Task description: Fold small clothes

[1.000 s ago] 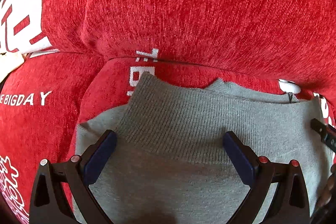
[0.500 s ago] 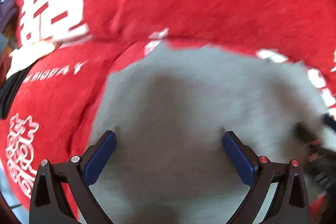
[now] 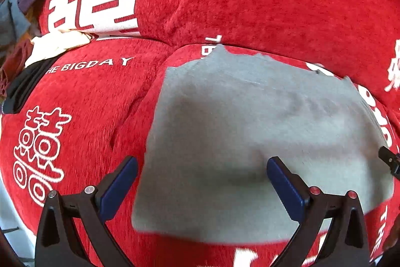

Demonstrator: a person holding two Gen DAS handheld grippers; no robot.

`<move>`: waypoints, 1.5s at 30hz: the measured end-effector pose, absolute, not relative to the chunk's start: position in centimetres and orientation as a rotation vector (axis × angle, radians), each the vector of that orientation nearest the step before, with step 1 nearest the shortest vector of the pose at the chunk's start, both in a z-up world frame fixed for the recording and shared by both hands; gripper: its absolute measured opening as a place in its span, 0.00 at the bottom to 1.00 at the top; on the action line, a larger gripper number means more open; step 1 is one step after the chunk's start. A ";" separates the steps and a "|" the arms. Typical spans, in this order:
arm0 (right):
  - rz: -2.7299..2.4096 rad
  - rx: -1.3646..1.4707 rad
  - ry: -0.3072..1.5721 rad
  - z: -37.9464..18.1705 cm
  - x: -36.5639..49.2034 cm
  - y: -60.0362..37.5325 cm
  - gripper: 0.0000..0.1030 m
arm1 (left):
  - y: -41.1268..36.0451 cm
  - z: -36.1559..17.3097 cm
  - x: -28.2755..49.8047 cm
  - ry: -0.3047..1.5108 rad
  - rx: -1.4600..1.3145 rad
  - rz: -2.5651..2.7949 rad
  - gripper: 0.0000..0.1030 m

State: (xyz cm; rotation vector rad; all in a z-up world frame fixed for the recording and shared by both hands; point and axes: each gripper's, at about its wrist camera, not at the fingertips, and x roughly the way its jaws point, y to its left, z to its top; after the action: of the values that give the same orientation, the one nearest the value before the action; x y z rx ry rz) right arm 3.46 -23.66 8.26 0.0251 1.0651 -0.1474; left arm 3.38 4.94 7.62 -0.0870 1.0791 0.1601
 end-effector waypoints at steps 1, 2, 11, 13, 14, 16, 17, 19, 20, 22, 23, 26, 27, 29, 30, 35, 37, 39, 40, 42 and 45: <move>-0.147 0.025 1.065 8.3 3.5 -23.7 0.82 | 4.6 7.7 2.7 1.075 -0.082 0.157 1.00; -0.077 -0.021 1.044 8.8 1.7 -20.6 0.82 | 4.2 7.8 2.2 1.073 -0.080 0.156 1.00; 0.014 -0.136 1.085 5.9 -0.7 -14.2 0.82 | 3.2 6.1 0.1 1.105 0.003 0.198 1.00; 0.031 -0.080 1.085 5.7 -0.8 -15.4 0.82 | 4.4 4.9 0.0 1.130 -0.021 0.213 1.00; 0.026 -0.059 1.091 5.6 -0.8 -16.2 0.82 | 4.9 4.8 -0.2 1.130 -0.052 0.203 1.00; -0.003 -0.038 1.093 5.6 -1.0 -18.2 0.82 | 6.2 4.5 -0.6 1.143 -0.129 0.195 1.00; -0.016 -0.032 1.094 5.6 -1.0 -19.0 0.82 | 6.7 4.4 -0.7 1.147 -0.149 0.192 1.00; -0.045 0.000 1.098 5.5 -1.2 -21.3 0.82 | 7.5 4.2 -1.1 1.146 -0.170 0.185 1.00; -0.065 0.042 1.097 5.5 -1.5 -23.8 0.82 | 7.9 4.1 -1.4 1.145 -0.179 0.176 1.00; -0.072 0.053 1.093 5.5 -1.7 -24.8 0.82 | 8.8 3.9 -1.8 1.148 -0.205 0.157 1.00; -0.067 0.077 1.083 5.6 -2.1 -26.5 0.82 | 9.3 3.9 -1.9 1.154 -0.223 0.147 1.00; -0.043 0.075 1.081 5.9 -2.5 -27.2 0.82 | 10.7 4.1 -2.2 1.173 -0.281 0.116 1.00; -0.036 0.068 1.097 6.6 -2.8 -27.3 0.82 | 11.1 4.5 -2.4 1.162 -0.282 0.124 1.00; -0.071 0.064 1.091 7.4 -3.1 -27.4 0.82 | 11.9 5.5 -2.6 1.124 -0.269 0.143 1.00; -0.080 0.077 1.073 8.0 -3.3 -27.5 0.83 | 12.3 5.8 -2.5 1.116 -0.282 0.131 1.00; -0.054 0.142 1.016 10.2 -2.0 -26.2 0.83 | 13.5 5.2 0.6 1.161 -0.378 0.138 1.00; -0.027 0.092 1.026 9.7 0.1 -23.0 0.83 | 12.3 4.5 2.3 1.191 -0.377 0.115 1.00; -0.014 0.063 1.040 9.2 0.8 -21.8 0.83 | 11.0 3.8 3.7 1.220 -0.370 0.084 1.00; -0.003 0.039 1.056 8.6 1.4 -20.8 0.83 | 10.3 3.2 4.4 1.239 -0.371 0.065 1.00; 0.005 -0.004 1.102 6.9 2.7 -19.2 0.83 | 9.5 2.7 5.3 1.234 -0.353 0.061 1.00; -0.031 -0.034 1.088 5.6 4.0 -18.6 0.94 | 9.6 2.5 6.7 1.222 -0.377 0.028 1.00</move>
State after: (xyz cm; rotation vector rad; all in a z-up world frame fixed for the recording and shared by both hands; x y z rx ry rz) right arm 3.97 -18.61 5.63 -0.0341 1.0882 -0.0311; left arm 6.72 9.58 2.48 -0.3775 1.2224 0.0277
